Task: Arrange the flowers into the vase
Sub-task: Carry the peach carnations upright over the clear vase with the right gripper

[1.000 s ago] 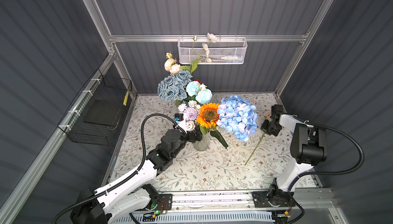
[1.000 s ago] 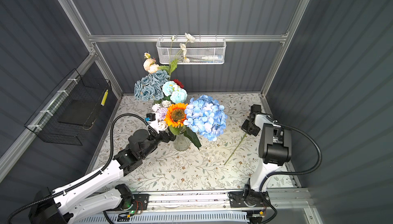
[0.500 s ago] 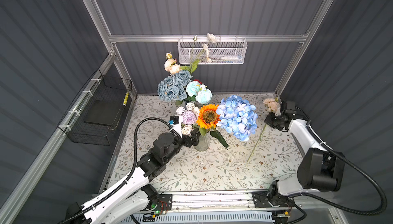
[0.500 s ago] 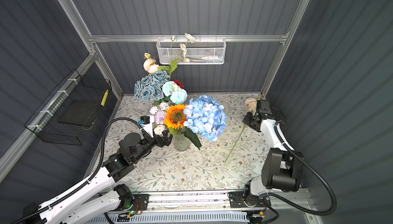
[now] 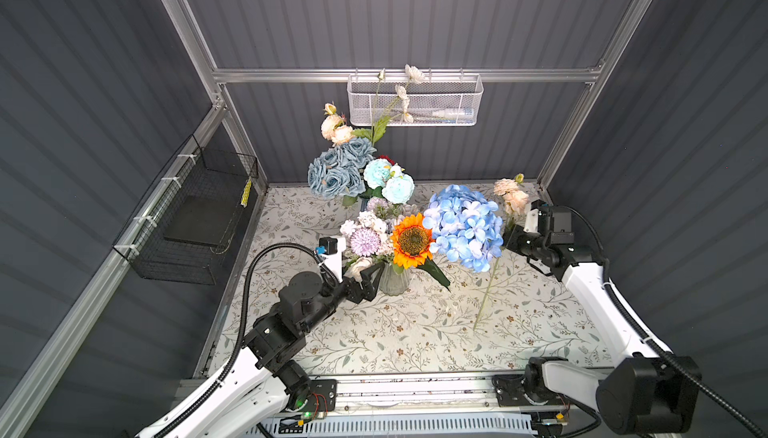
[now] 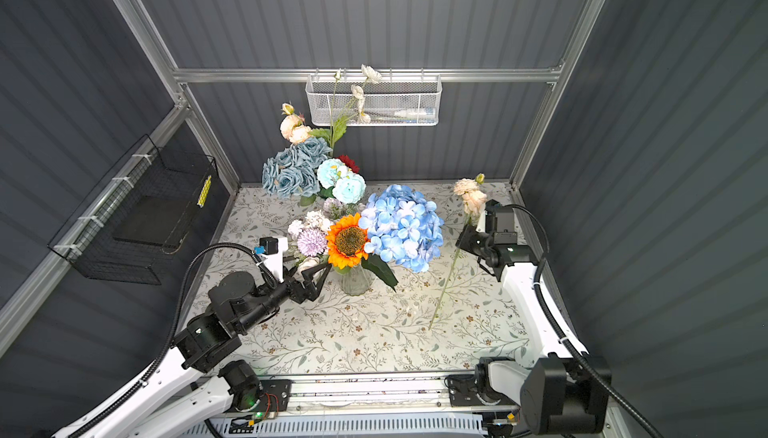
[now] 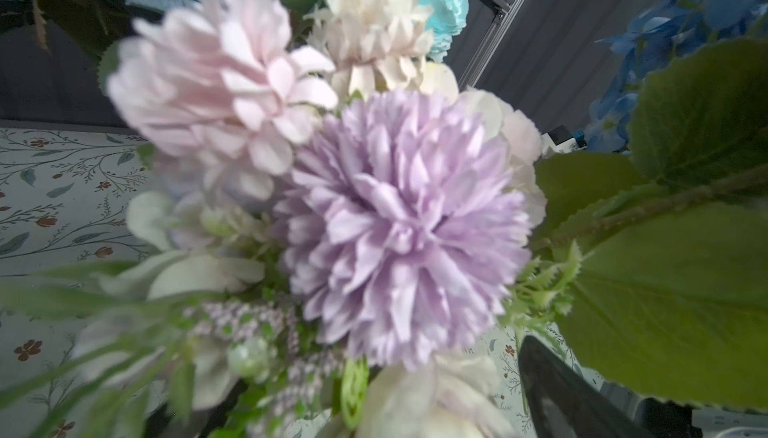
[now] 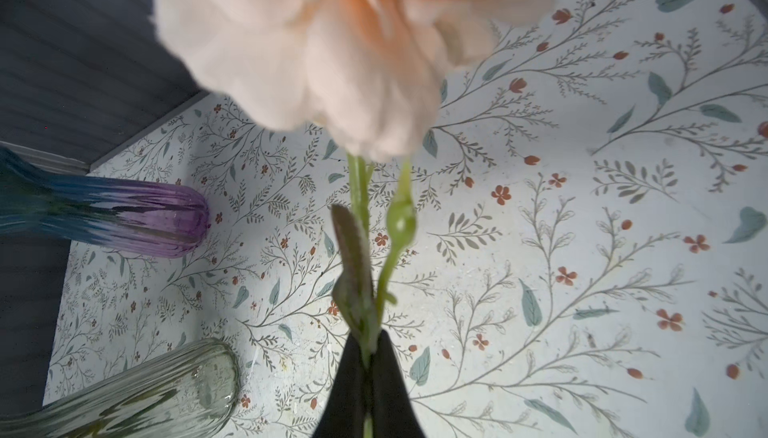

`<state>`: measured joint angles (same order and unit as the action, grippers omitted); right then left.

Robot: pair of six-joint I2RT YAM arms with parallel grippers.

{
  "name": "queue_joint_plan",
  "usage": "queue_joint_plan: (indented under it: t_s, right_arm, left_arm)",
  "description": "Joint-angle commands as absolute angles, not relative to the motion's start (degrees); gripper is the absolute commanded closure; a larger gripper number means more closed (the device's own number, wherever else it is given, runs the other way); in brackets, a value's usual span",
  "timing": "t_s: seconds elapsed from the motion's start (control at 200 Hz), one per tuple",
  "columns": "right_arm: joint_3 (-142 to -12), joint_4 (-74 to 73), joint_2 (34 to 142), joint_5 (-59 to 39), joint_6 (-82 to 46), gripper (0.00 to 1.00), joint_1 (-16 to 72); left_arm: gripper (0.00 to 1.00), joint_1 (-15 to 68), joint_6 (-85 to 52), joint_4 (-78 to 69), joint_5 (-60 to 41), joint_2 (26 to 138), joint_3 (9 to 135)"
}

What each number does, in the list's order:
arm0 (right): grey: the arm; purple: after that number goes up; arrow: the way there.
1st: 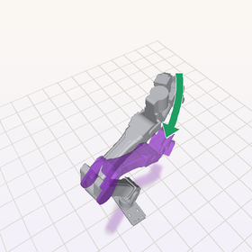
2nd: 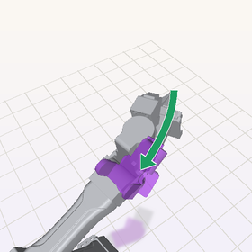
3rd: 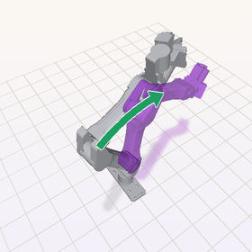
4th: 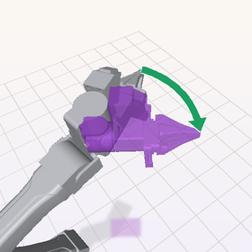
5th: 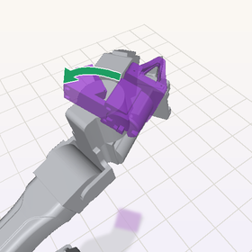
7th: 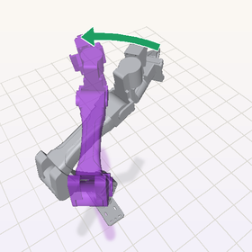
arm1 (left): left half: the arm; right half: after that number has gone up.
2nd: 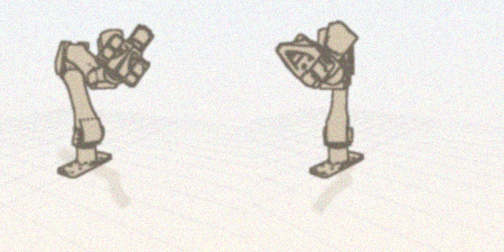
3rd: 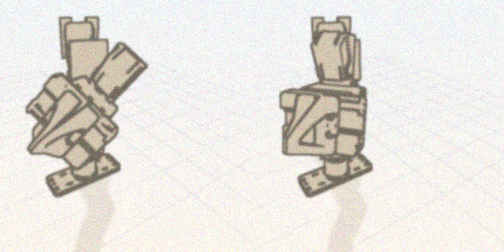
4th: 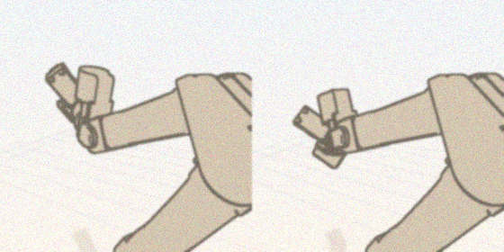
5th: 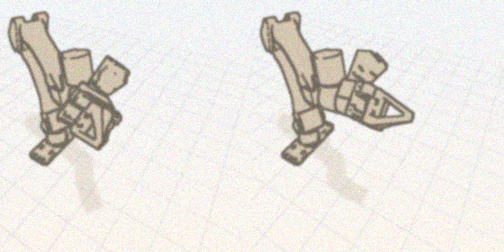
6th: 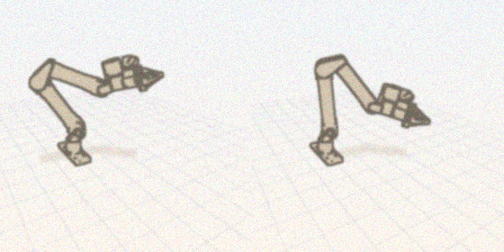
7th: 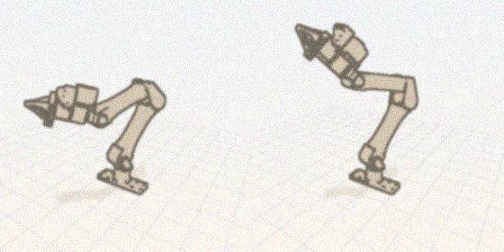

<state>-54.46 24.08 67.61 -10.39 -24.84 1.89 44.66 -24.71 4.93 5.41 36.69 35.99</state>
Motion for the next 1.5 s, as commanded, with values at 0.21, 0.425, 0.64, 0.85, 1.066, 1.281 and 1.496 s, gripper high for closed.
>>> queue_joint_plan:
  t_s: [0.21, 0.425, 0.64, 0.85, 1.066, 1.281, 1.496]
  right_arm:
    - [-51.1, 20.0, 64.5, -8.9, -26.4, 1.0, 4.9]
    - [-50.3, 19.6, 61.5, -8.5, -25.8, 1.0, 5.0]
    - [-51.1, 20.1, 58.7, -8.3, -25.7, 1.0, 5.0]
    - [-53.0, 20.5, 54.6, -7.9, -25.4, 1.0, 5.0]
    - [-55.0, 21.2, 55.0, -9.8, -25.4, 1.0, 5.7]
    - [-56.4, 20.3, 50.7, -9.2, -25.1, 1.0, 6.8]
    - [-65.3, 23.8, 47.0, -11.8, -21.5, 1.0, 7.1]
  left_arm:
    - [0.01, 40.1, -26.2, 0.8, -4.2, 38.9, 30.5]
    - [0.01, 39.5, -25.1, -8.6, -12.1, 46.7, 30.7]
    - [0.0, 39.5, -24.1, -15.7, -15.6, 53.8, 30.8]
    - [0.01, 39.5, -28.8, -25.0, -18.2, 57.5, 28.4]
    - [0.01, 39.5, -29.7, -25.0, -15.5, 55.6, 26.7]
    - [0.01, 39.5, -27.4, -15.0, -10.5, 49.6, 27.3]
    - [0.01, 39.5, -24.6, -8.7, -8.5, 47.6, 29.0]
